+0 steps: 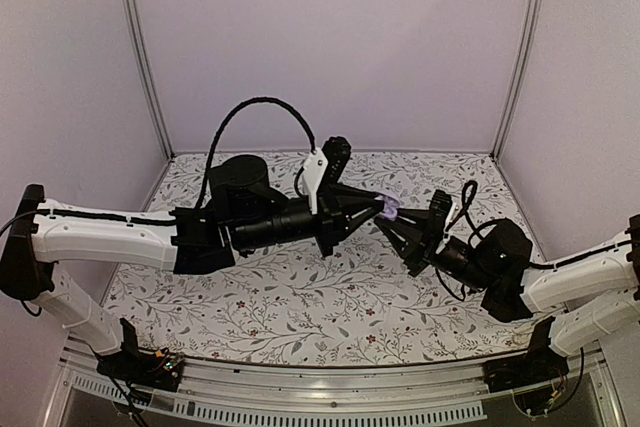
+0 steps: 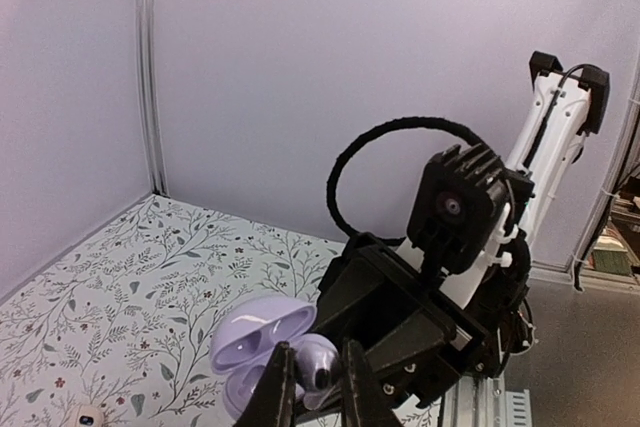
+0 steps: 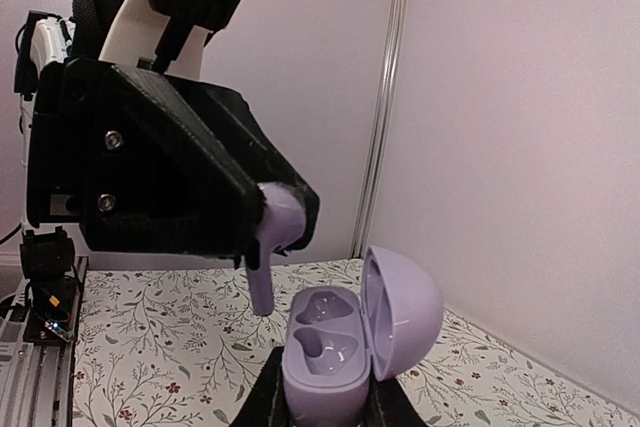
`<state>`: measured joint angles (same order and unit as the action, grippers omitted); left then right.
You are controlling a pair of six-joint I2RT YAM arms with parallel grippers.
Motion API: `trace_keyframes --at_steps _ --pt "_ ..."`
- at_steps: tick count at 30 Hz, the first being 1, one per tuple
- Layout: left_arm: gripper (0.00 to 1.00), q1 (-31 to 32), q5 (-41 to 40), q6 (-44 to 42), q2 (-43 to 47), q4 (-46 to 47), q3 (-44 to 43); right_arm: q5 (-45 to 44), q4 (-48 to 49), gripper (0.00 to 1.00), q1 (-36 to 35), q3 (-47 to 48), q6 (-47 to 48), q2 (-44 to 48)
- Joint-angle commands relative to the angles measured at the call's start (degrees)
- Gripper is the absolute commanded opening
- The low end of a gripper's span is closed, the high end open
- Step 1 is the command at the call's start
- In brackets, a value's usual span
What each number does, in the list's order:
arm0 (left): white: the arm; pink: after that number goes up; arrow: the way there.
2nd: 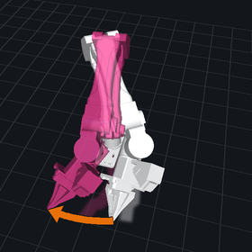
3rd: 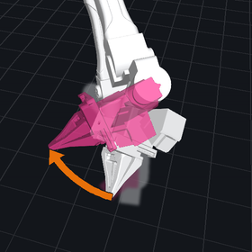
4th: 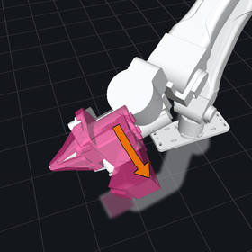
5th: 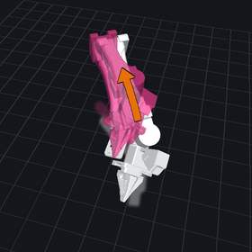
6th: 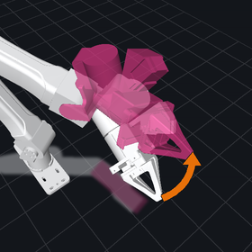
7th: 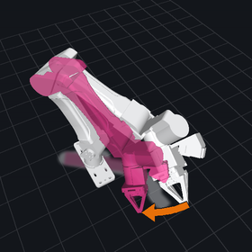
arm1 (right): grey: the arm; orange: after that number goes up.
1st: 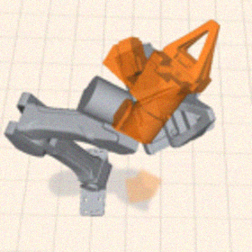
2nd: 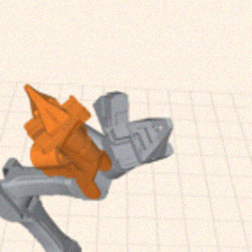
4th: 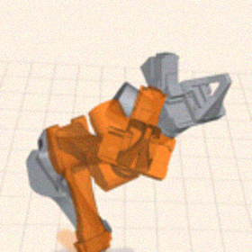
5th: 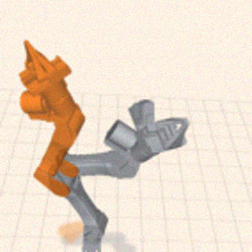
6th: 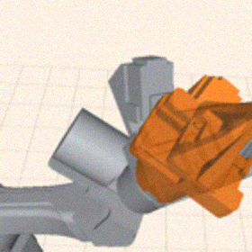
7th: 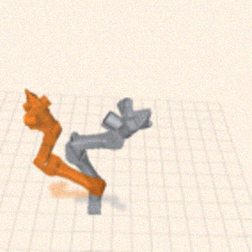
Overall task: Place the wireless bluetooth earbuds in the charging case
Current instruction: Insert the right earbud into the right side groove of the charging case.
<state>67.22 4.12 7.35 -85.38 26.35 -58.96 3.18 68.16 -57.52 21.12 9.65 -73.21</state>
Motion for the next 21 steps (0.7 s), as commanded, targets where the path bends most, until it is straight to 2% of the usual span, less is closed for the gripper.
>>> trace_keyframes --at_steps 1,21 --pt "0.03 0.83 0.28 0.21 -0.42 1.9 -1.51 -1.08 0.92 0.0 -0.64 1.38 -1.12 -0.86" --pt "0.03 0.81 -0.49 -0.6 -2.06 0.63 -2.92 -0.47 0.66 0.0 -1.19 2.06 -1.11 -0.33"
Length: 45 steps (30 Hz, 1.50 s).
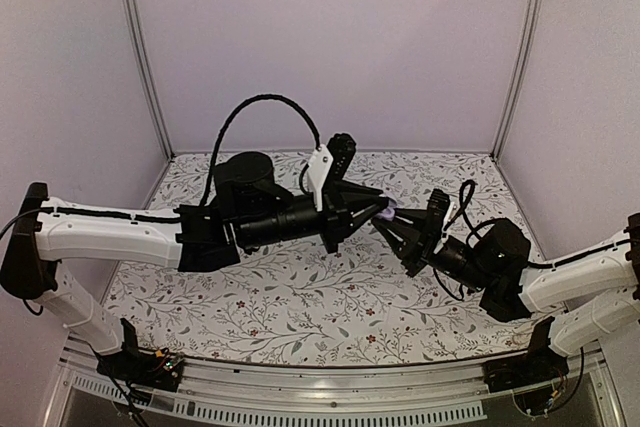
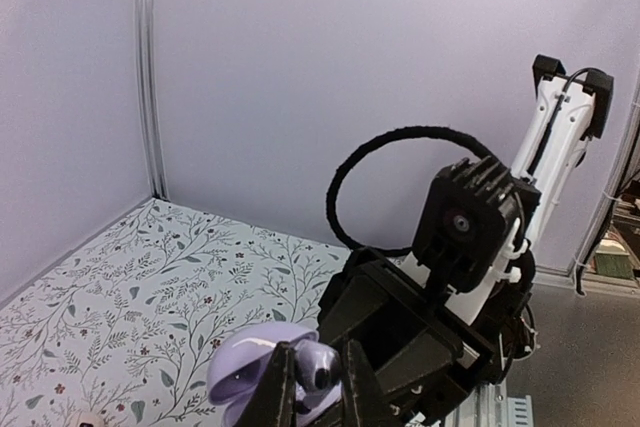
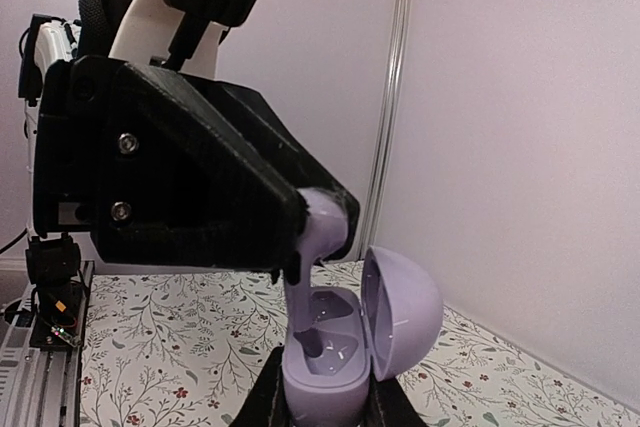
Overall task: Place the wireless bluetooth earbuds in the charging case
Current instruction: Insert the right earbud into the right side groove of the charging case.
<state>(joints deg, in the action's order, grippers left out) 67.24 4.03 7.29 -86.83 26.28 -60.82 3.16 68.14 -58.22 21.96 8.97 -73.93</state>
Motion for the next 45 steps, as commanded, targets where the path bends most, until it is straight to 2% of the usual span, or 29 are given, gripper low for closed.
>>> trace_keyframes --at_steps 1,22,29,45 --pt "0.03 0.78 -0.43 -0.53 -0.74 0.66 -1.15 -0.39 0.68 0.0 -0.49 1.25 -0.44 0.51" --pt "0.02 0.8 -3.43 -0.24 -0.45 -1.7 -0.31 -0.87 2.59 0.0 -0.49 0.19 -0.19 2.12" --pt "0.06 0.71 -5.89 0.35 0.15 -2.21 0.23 -0.91 2.91 0.0 -0.49 -0.15 0.05 2.47" --pt "0.26 0.2 -7.2 1.24 0.9 -4.23 -0.41 -1.33 2.36 0.0 -0.49 -0.16 -0.27 2.21"
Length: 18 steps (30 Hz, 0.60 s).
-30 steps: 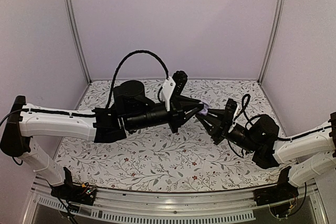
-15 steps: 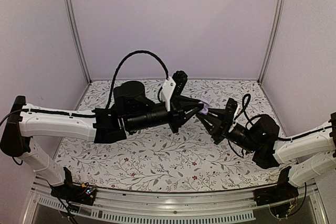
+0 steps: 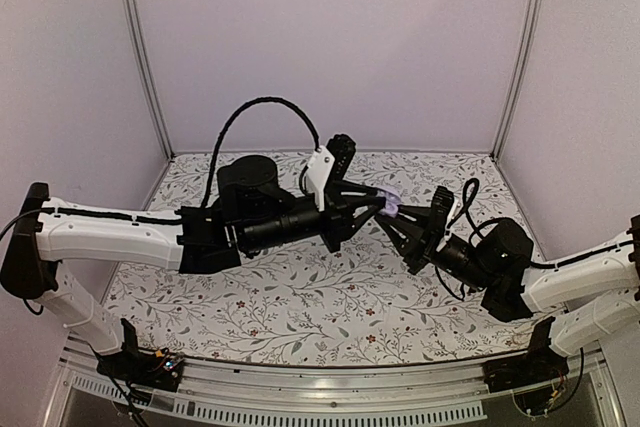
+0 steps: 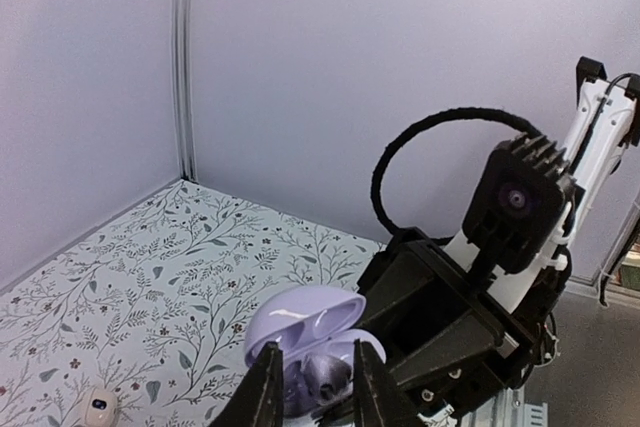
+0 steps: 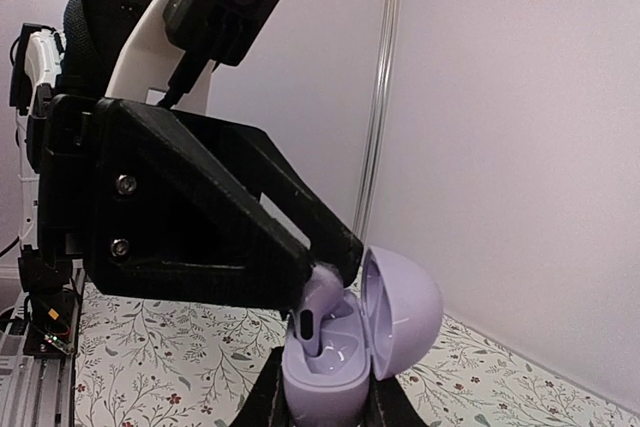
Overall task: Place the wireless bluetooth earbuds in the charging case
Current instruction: Insert the right earbud into the right side groove of the charging case.
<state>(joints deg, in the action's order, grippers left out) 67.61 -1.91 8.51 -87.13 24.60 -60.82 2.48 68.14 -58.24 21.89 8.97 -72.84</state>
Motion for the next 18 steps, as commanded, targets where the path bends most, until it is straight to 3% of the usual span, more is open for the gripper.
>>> trace_keyframes --at_steps 1,7,18 --pt "0.27 -0.15 -1.13 -0.1 1.41 -2.8 -0.58 -0.76 2.23 0.0 -0.47 -0.08 -0.27 1.05" --pt "0.37 -0.19 0.16 -1.24 3.31 -4.38 -0.52 -2.16 0.58 0.0 -0.47 0.06 -1.01 0.59" --pt "0.38 -2.82 7.75 -5.11 8.89 -15.73 1.34 -3.56 -4.28 0.0 -0.47 0.31 -2.5 1.86"
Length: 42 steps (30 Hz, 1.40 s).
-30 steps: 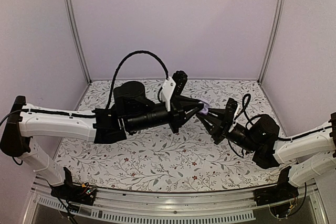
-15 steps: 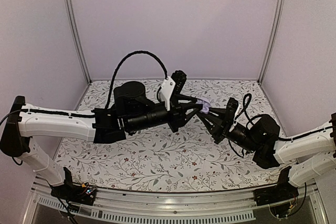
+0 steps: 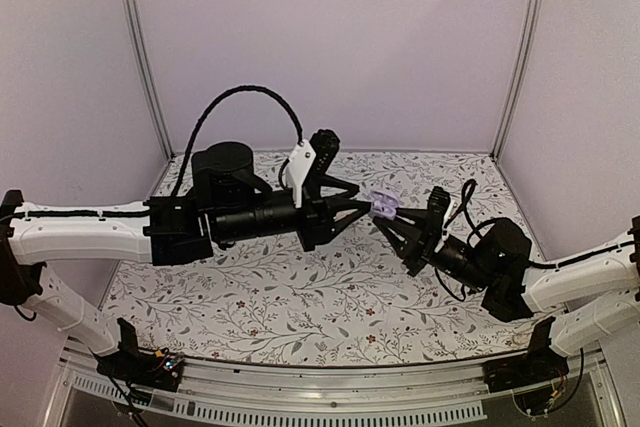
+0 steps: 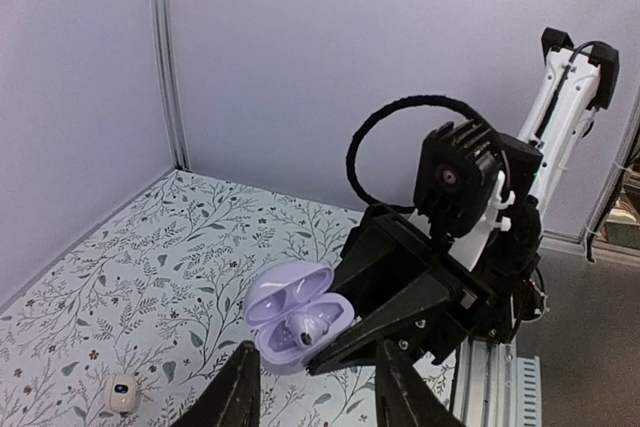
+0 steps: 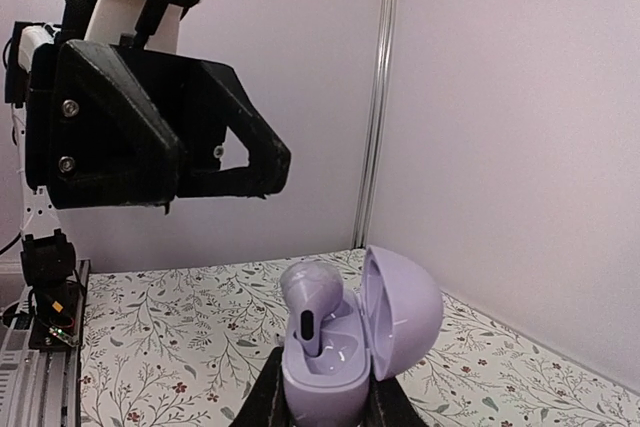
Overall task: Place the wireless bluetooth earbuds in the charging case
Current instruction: Insert the right earbud into the right side groove of the charging case, then adjust the right earbud in the right side groove of the charging case.
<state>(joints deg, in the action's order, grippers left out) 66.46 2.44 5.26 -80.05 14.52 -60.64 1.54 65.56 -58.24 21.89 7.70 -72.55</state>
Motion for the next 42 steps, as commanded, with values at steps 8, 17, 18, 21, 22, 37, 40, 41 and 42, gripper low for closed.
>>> trace_keyframes --at_steps 8,17,18,21,22,37,40,41,42 --pt "0.34 -1.65 6.11 -2.2 -0.78 -8.54 -1.01 -2.49 -4.88 0.0 -0.52 0.98 -1.65 2.05" --pt "0.43 -2.11 9.52 -10.64 0.53 -11.8 -0.72 6.5 -8.17 0.0 -0.47 1.29 -1.45 3.35" --pt "0.45 -2.05 9.82 -11.77 1.15 -11.96 -0.51 7.57 -8.68 0.0 -0.47 1.3 -1.46 3.54" --pt "0.46 -2.09 9.97 -14.41 1.48 -13.52 -0.68 10.61 -9.81 0.0 -0.48 1.26 -1.71 3.86" --pt "0.47 -2.09 9.88 -15.15 1.48 -14.0 -0.89 11.35 -10.16 0.0 -0.47 1.36 -1.86 3.85" --pt "0.43 -2.1 11.66 -15.59 0.3 -13.78 -1.14 13.29 -11.78 0.0 -0.47 1.93 -3.39 3.74" --pt "0.41 -2.08 11.74 -15.3 -0.14 -13.83 -1.15 13.31 -11.75 0.0 -0.47 1.95 -3.44 3.74" --pt "0.41 -2.11 11.78 -15.23 -0.23 -13.82 -1.23 13.31 -11.69 0.0 -0.47 2.0 -3.41 3.74" --pt "0.4 -2.05 11.94 -15.16 -0.4 -13.86 -1.31 13.26 -11.68 0.0 -0.47 1.95 -3.47 3.81"
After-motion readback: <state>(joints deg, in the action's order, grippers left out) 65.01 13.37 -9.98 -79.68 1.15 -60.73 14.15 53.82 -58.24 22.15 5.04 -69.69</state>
